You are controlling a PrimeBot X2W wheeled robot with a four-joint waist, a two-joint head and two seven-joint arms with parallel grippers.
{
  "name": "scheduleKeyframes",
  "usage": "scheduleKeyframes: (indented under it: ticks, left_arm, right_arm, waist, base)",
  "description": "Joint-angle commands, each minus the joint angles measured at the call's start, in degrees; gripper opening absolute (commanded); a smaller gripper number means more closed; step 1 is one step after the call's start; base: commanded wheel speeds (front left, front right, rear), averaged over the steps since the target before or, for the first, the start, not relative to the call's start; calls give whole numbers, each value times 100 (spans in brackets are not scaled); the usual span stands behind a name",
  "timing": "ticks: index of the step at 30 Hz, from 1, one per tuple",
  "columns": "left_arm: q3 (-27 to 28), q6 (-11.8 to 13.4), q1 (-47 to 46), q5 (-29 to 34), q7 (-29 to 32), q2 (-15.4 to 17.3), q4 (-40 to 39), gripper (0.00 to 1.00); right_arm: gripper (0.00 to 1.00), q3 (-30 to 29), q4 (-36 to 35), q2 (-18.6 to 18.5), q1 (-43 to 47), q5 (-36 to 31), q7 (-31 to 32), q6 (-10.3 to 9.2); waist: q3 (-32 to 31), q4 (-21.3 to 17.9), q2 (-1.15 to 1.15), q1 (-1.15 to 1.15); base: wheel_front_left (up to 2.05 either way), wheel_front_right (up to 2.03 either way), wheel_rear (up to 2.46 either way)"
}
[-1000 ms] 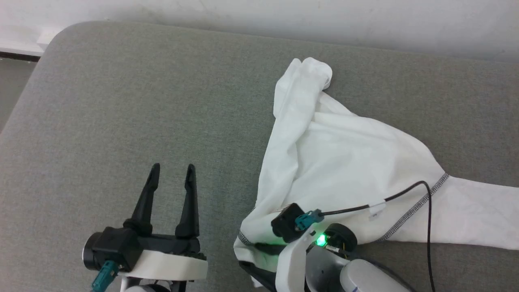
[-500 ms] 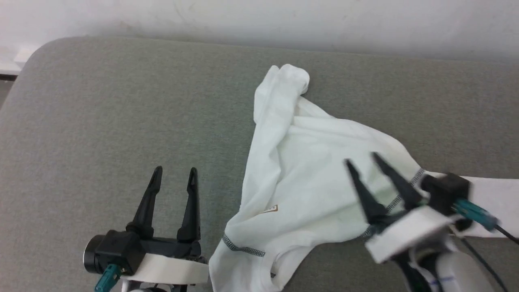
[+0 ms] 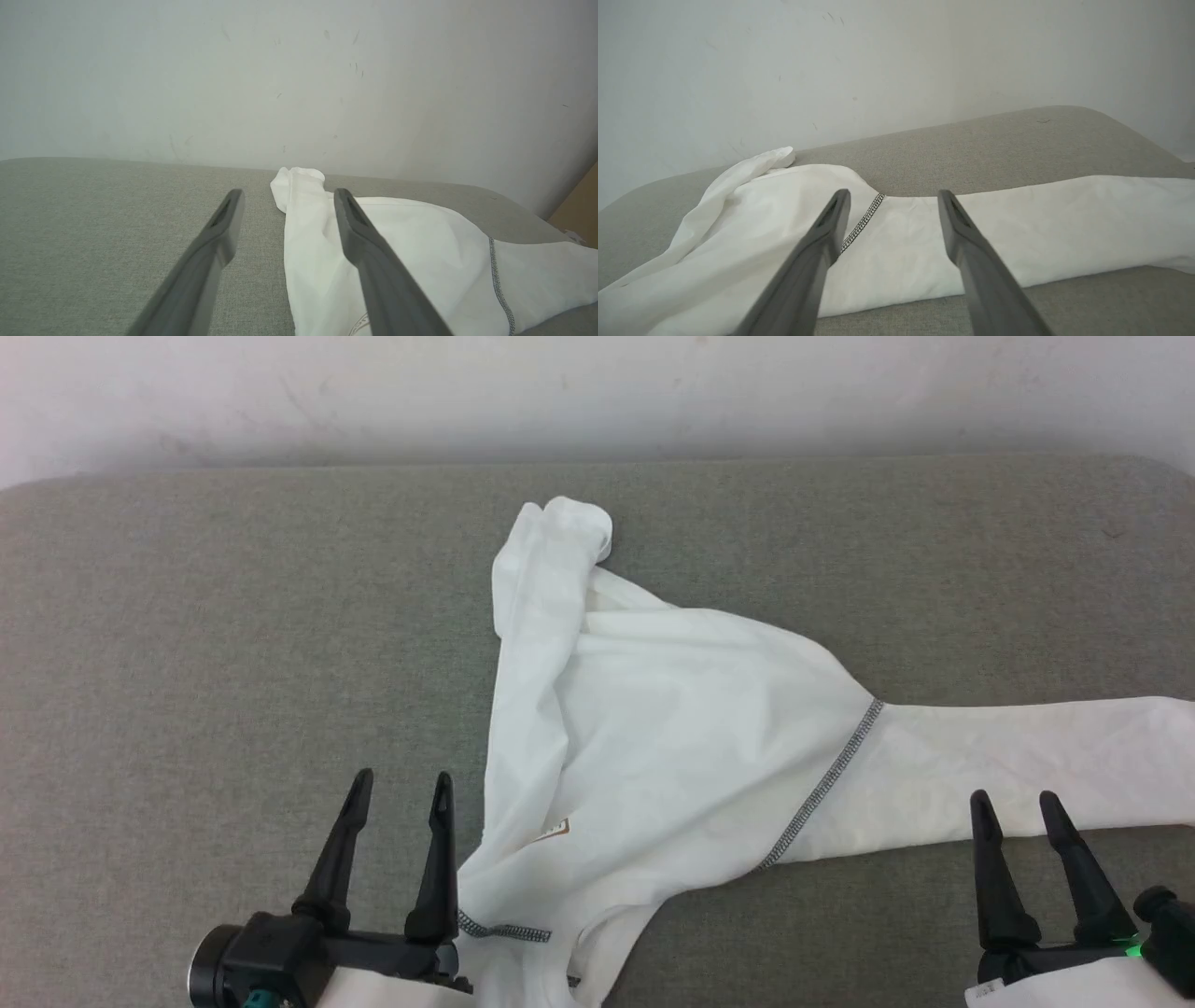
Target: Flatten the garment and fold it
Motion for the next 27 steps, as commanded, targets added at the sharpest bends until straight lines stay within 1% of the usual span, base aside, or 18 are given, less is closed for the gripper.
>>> scheduleKeyframes:
  ticks: [1,5,7,9,13,19,23,27]
  left_arm:
    - [2,-19,25,42,-27,-9,6,100]
    - [-62,-129,-181,215,-27,68,70,100]
    - [-178,-233,-417,326,-25,183,144,100]
    - [-331,-347,-744,393,108,311,259,100]
    - [-667,-501,-1574,472,670,555,592,100]
    - [-930,-565,-2695,613,1969,941,1613,100]
    - [-1047,-582,-3075,474,2658,1010,2093,100]
    - [-1159,-588,-3254,305,2804,909,2167,100]
  right_arm:
    - [100,-4,22,20,6,36,-49,-3]
    - [100,-64,29,20,-85,34,-98,-3]
    - [100,-117,-12,21,-160,28,-114,-3]
    - [100,-156,-57,21,-230,20,-122,-3]
    - [100,-195,-138,21,-348,-6,-116,-3]
    - [100,-105,-192,21,-527,2,-52,-3]
    - [100,-92,-192,21,-602,19,-49,-3]
    - [100,-128,-176,21,-614,30,-47,-3]
  waist:
    - [-44,-52,0,0]
    - [-26,-73,0,0]
    - [44,-95,0,0]
    - [139,-120,0,0]
    - [396,-170,0,0]
    - [830,-299,0,0]
    - [1021,-372,0,0]
    - [1118,-387,0,0]
  base:
    - [0,0,0]
    - [0,0,0]
    - [0,0,0]
    - [0,0,0]
    - [0,0,0]
    - [0,0,0]
    - [0,0,0]
    - [0,0,0]
